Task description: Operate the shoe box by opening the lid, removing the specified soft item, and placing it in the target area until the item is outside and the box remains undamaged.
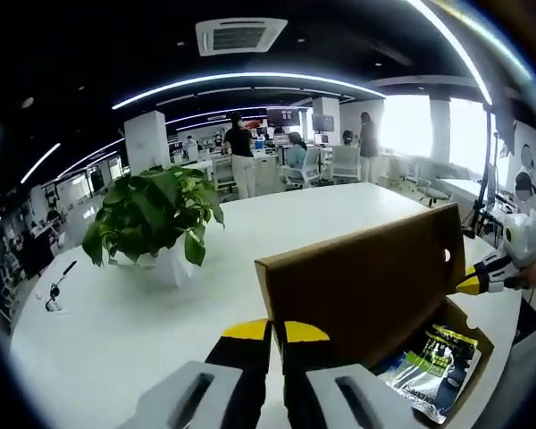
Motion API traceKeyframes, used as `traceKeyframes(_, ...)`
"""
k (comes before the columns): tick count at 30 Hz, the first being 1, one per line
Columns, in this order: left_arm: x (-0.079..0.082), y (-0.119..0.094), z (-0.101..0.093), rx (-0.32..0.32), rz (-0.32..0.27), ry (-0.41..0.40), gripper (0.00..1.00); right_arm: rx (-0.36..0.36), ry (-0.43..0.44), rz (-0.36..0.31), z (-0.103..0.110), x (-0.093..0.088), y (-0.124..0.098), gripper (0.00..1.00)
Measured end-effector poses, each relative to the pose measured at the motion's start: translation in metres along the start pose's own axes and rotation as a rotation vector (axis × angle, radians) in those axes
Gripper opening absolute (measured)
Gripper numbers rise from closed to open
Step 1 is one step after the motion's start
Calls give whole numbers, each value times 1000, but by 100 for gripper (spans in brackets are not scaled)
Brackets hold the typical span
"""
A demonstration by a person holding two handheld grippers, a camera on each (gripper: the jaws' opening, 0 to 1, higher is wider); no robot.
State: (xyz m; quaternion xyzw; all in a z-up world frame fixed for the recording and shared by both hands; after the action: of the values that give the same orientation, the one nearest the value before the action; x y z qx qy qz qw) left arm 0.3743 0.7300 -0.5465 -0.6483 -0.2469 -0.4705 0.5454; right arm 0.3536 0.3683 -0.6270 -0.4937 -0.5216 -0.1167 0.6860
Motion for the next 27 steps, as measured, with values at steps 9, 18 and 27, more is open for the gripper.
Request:
traceKeyframes(9,-1,12,1,0,3,-17,3,-3,-16,-4,-3,0,3,1)
traceKeyframes(18,-2,23,2,2,12,-35,3,-11,-32,-13,-3,1,5,0)
traceKeyframes(27,-12,34,1,-3,49,-55,4,-26,-85,-19,-3,2,8,0)
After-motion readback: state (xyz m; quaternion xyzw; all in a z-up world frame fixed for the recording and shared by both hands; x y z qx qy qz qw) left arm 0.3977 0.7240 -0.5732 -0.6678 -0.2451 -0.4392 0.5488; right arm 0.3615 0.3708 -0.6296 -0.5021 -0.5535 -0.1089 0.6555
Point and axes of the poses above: the point that each gripper's makers call its tool centre point, and the gripper's own axes: y roughly forward along the fingers, z roughly to its left, x roughly out of its top, the point moved 9 cm from there along -y, roughly backward along the fingers, and after that the axes turned 2 degrees about -x, right-handed, at the moved point
